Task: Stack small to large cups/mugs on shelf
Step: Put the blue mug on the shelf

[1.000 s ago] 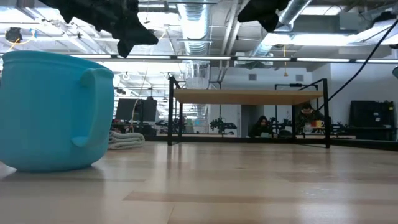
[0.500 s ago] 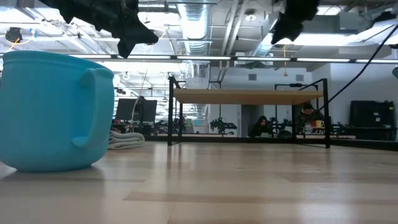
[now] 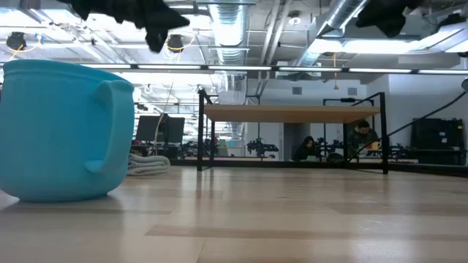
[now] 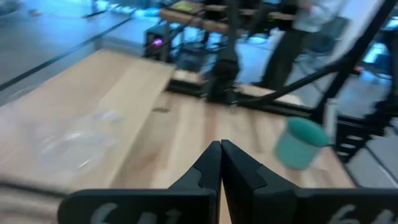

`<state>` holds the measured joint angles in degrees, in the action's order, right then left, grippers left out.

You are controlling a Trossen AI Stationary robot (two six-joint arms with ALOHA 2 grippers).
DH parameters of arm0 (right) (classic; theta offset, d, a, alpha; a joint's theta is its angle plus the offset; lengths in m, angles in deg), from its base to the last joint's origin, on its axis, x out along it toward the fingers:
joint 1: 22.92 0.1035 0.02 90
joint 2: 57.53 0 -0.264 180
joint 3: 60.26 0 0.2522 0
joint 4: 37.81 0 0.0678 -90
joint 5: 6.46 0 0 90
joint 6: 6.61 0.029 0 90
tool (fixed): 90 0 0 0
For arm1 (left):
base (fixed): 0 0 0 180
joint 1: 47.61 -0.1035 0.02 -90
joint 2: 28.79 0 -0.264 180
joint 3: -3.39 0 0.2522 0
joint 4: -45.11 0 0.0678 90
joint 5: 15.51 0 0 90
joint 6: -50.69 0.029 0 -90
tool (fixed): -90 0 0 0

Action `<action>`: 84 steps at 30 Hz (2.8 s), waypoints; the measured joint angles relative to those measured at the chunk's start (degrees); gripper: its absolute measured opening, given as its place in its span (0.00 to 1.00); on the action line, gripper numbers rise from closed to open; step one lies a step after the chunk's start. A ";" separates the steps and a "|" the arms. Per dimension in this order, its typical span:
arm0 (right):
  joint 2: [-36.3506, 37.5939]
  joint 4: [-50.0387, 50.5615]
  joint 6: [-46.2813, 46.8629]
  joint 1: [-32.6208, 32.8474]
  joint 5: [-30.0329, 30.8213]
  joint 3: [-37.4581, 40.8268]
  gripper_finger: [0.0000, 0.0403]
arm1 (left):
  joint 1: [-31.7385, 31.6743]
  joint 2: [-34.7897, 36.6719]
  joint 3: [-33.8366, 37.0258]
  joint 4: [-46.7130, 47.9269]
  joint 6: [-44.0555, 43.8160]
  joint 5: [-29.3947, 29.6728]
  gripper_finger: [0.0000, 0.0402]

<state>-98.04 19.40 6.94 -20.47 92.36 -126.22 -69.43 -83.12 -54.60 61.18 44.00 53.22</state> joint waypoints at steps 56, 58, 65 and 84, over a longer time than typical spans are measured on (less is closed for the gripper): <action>2.97 1.15 -1.51 0.05 6.25 0.02 0.28 | 43.18 -15.55 -6.77 12.85 -11.77 23.75 0.35; 2.97 1.19 -1.49 0.05 6.25 0.02 0.28 | 43.18 -16.85 -6.77 14.22 -13.68 21.82 0.35; 2.95 1.08 0.41 0.05 6.23 0.02 0.28 | 43.18 -18.91 -6.77 22.85 -19.34 18.50 0.35; -2.02 0.90 0.20 0.05 6.25 0.02 0.28 | 44.35 -18.91 -6.77 27.55 -25.37 18.78 0.32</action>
<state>-100.06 20.30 7.14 -20.42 98.61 -126.20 -25.08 -102.02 -61.37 88.73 18.63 71.99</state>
